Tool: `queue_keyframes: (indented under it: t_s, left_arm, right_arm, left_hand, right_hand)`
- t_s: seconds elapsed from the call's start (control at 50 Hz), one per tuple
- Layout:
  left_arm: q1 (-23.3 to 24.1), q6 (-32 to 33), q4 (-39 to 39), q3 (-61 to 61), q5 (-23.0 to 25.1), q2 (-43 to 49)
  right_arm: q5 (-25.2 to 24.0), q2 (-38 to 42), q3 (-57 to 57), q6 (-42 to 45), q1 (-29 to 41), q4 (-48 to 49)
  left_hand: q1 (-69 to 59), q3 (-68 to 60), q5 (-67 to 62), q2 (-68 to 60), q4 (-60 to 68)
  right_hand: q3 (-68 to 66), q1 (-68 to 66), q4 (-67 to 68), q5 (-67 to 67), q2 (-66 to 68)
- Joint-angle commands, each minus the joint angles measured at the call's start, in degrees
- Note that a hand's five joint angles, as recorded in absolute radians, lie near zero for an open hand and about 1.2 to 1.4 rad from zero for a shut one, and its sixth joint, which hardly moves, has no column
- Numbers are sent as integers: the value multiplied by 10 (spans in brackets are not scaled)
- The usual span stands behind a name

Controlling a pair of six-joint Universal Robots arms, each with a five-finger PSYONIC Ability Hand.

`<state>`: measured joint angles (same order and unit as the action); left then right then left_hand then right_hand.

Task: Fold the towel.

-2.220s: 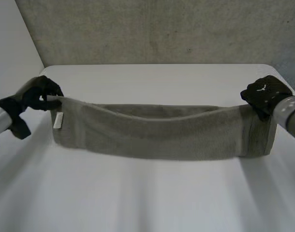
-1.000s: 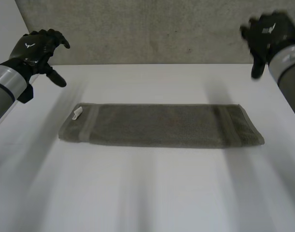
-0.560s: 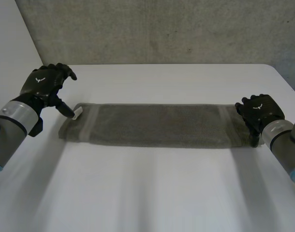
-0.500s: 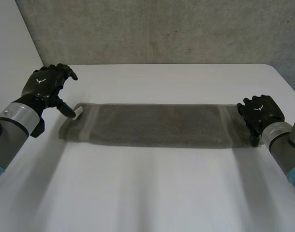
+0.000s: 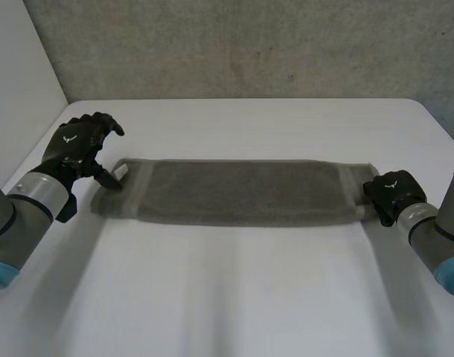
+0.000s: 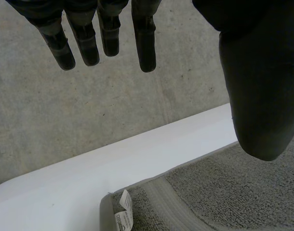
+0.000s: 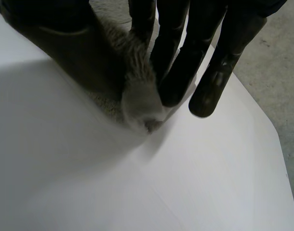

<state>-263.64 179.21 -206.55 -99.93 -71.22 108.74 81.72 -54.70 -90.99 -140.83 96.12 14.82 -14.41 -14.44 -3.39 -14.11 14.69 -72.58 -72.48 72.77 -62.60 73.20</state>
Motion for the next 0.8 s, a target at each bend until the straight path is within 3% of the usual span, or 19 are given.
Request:
queue_keyframes:
  t_s: [0.02, 0.2, 0.24, 0.36, 0.46, 0.5, 0.52, 0.56, 0.58, 0.6, 0.62, 0.66, 0.7, 0.74, 0.78, 0.8]
  left_arm:
    - [0, 0, -8, -8, 0, 2]
    - [-4, 0, -10, -11, 0, -1]
    - [-5, 0, -10, -11, -1, -1]
    - [-5, 0, -10, -11, -1, 0]
    - [-3, 1, -10, -12, 0, 0]
    - [-4, 1, -10, -13, -1, 0]
    - [-4, 1, -10, -13, -1, 0]
    - [-3, 1, -10, -13, -5, 0]
    - [-3, 1, -10, -13, -5, 0]
    - [-4, 2, -10, -14, -10, 0]
    - [-4, 2, -10, -14, -10, 0]
    - [-3, 3, -10, -14, -23, 0]
    - [-2, 4, -10, -14, -28, 0]
    - [-1, 10, -11, -14, -31, 2]
    - [-1, 10, -12, -13, -32, 3]
    - [-2, 10, -12, -13, -32, 9]
  right_arm:
    - [0, 1, 4, 1, -22, -1]
    - [0, -14, 20, 38, -98, -19]
    - [3, -27, 49, 102, -133, -44]
    - [11, -40, 110, 179, -125, -85]
    - [29, -63, 166, 152, -23, -110]
    - [57, -59, 207, 123, 88, -111]
    - [57, -59, 208, 122, 88, -111]
    - [91, -37, 251, 112, 205, -108]
    - [92, -37, 252, 112, 206, -108]
    - [108, -15, 276, 112, 268, -107]
    - [108, -15, 276, 112, 268, -107]
    - [138, 46, 328, 115, 375, -105]
    - [143, 78, 355, 116, 417, -107]
    - [145, 112, 382, 118, 447, -114]
    - [150, 159, 412, 119, 473, -123]
    - [150, 159, 412, 119, 473, -123]
  left_hand:
    - [39, 39, 28, 36, -41]
    - [39, 39, 28, 36, -41]
    - [39, 39, 28, 36, -41]
    - [40, 41, 30, 37, -43]
    - [40, 41, 30, 37, -43]
    - [40, 41, 30, 37, -43]
    - [40, 41, 30, 37, -43]
    - [40, 41, 30, 37, -43]
    - [40, 41, 30, 37, -43]
    - [40, 41, 30, 37, -43]
    - [40, 41, 30, 37, -43]
    - [40, 41, 30, 37, -43]
    - [40, 41, 30, 37, -43]
    - [40, 41, 30, 37, -43]
    - [40, 41, 30, 37, -43]
    - [40, 41, 30, 37, -43]
  right_hand:
    - [-74, -75, 72, -74, 68]
    - [-74, -75, 72, -74, 68]
    - [-74, -75, 72, -74, 68]
    - [-74, -75, 72, -74, 68]
    - [-74, -75, 72, -74, 68]
    - [-74, -75, 72, -74, 68]
    - [-74, -75, 72, -74, 68]
    - [-74, -75, 72, -74, 68]
    - [-74, -75, 72, -74, 68]
    - [-74, -75, 72, -74, 68]
    - [-74, -75, 72, -74, 68]
    - [-74, -75, 72, -74, 68]
    - [-74, -75, 72, -74, 68]
    - [-4, -5, 2, -4, -2]
    - [521, 520, -523, 521, -527]
    - [524, 523, -526, 524, -530]
